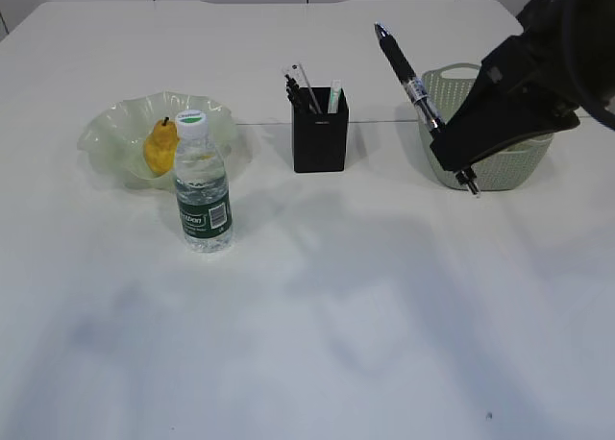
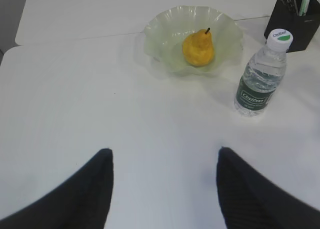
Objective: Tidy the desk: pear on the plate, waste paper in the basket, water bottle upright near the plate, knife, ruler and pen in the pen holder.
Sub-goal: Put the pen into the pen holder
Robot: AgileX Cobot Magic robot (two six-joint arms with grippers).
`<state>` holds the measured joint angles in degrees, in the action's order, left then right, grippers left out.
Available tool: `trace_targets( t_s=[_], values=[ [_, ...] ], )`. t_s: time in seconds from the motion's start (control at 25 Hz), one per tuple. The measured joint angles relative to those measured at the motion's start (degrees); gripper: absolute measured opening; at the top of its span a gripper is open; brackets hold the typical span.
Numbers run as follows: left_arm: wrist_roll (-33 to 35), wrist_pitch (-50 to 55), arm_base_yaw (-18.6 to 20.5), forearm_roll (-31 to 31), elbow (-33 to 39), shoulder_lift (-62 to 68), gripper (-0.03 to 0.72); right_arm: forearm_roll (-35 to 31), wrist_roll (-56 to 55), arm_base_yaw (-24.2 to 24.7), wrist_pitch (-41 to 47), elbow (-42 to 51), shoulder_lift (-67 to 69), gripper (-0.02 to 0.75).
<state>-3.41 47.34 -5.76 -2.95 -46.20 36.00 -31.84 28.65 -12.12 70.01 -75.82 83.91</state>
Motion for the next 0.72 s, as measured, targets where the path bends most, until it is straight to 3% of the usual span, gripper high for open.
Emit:
trace_targets(
  t_s=[0.56,0.72],
  values=[
    [0.00,-6.43,0.00,0.00,0.00,0.00,0.457,1.61,0.58,-9.19,0.09,0.00,0.00,0.107],
    [1.77,-7.60,0.00,0.00,0.00,0.00,0.461,1.61,0.68,-9.87,0.09,0.00,0.00,0.107]
  ],
)
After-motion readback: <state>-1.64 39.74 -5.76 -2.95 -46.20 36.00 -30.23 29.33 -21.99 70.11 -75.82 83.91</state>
